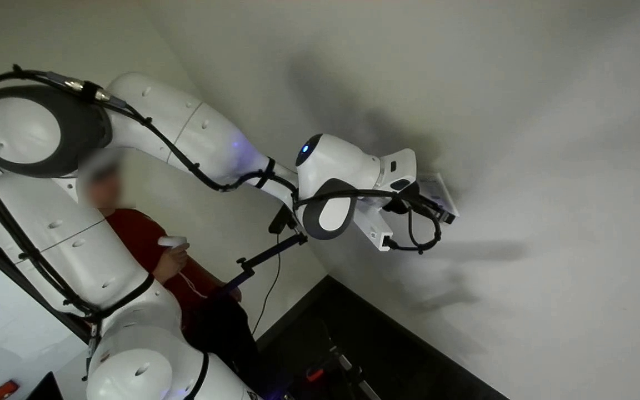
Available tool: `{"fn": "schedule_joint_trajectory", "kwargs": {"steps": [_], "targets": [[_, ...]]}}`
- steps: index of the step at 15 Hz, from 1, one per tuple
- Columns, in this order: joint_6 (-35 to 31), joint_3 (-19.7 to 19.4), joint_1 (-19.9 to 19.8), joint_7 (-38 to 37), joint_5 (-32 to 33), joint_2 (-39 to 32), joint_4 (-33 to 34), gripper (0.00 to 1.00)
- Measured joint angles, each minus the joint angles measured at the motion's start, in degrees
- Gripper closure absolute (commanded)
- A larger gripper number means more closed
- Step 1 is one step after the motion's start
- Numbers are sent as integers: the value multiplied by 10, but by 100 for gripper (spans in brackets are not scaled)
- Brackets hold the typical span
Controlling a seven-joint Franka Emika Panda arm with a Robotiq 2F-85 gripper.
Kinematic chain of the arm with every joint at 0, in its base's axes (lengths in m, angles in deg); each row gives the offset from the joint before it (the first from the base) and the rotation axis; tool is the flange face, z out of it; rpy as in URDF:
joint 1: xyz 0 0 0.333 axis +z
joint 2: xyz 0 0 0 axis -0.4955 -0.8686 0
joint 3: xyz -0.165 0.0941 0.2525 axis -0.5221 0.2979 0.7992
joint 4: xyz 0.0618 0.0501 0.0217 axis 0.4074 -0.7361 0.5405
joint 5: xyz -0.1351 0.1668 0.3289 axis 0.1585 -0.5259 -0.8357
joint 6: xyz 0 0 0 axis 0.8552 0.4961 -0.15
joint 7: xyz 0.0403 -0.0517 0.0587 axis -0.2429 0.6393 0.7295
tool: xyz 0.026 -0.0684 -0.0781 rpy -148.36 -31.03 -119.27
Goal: Flip the light switch.
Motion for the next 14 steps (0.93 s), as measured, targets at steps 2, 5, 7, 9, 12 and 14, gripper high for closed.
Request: {"fn": "schedule_joint_trajectory", "kwargs": {"steps": [2, 5, 7, 9, 12, 14], "targets": [[0, -45, 29, 14, 0, 9, -16, 100], [23, -31, 38, 14, 1, 46, -44, 100], [43, -4, 36, 13, 1, 78, -59, 100], [54, 25, 26, 13, 1, 106, -72, 100], [54, 29, 27, 13, 2, 131, -86, 100], [54, 29, 24, 13, 4, 139, -92, 100]]}}
